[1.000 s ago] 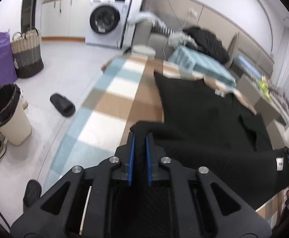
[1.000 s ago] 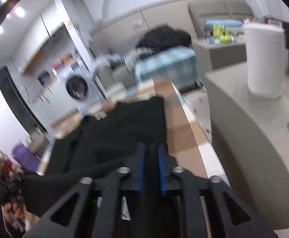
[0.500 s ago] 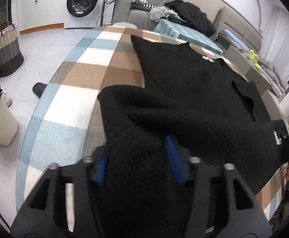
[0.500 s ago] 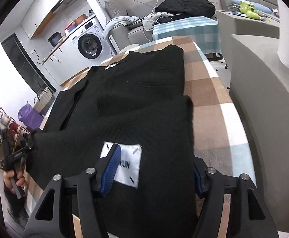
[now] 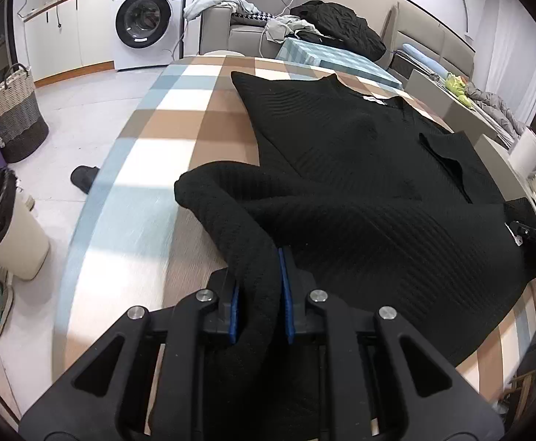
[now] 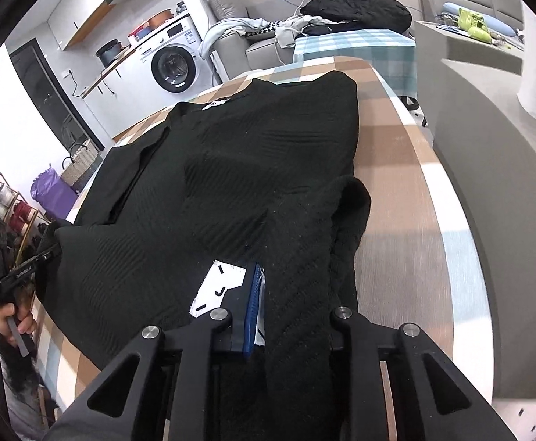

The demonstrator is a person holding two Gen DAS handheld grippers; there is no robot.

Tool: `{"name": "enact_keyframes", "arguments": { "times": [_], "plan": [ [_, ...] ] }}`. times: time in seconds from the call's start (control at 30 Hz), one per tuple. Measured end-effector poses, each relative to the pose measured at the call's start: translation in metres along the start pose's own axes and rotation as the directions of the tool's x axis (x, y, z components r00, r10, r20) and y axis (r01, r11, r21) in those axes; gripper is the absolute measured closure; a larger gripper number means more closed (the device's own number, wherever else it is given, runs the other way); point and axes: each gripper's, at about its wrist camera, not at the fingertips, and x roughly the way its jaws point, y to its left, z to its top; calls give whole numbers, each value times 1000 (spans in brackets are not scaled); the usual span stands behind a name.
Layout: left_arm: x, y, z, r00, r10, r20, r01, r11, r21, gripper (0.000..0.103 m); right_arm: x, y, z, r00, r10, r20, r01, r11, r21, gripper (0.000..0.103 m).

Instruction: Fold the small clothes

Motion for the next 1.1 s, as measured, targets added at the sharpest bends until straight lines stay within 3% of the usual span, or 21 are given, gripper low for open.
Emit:
{"name": "enact_keyframes", "arguments": {
  "times": [0.2,0.23,0.3,0.37,0.47,0.77,0.87,1.0,1.1],
  "plan": [
    [-36,10,-32,1000,15,10,-15,1000,-4,86,-27,16,-39,1000,-18,-2,18,999,-39,79],
    [-42,11,-35,1000,25,13,-25,1000,-7,81,-29,18,-41,1000,-29,-3,28,998,-49,76],
    [-53,14,-41,999,32,23,-32,999,-15,72,-39,23,-48,999,-34,-4,34,998,-58,59],
    [-63,17,-47,998,41,40,-40,999,-22,63,-53,27,-54,999,-32,14,33,997,-63,57],
    [-78,25,-56,997,49,58,-47,998,-43,63,-73,26,-63,997,-58,50,61,996,-60,57],
    [-121,10,-73,991,-101,92,99,995,23,63,-106,35,-89,995,-18,95,23,998,-52,55],
    [-120,5,-75,995,-52,85,49,998,35,63,-110,41,-91,994,10,110,-3,998,-59,54],
    [-111,21,-75,997,38,62,-37,999,-25,59,-108,38,-92,994,-11,110,17,998,-57,53],
    [-96,35,-73,998,55,28,-53,996,-74,54,-107,33,-91,994,-2,114,7,999,-43,53]
  ]
}}
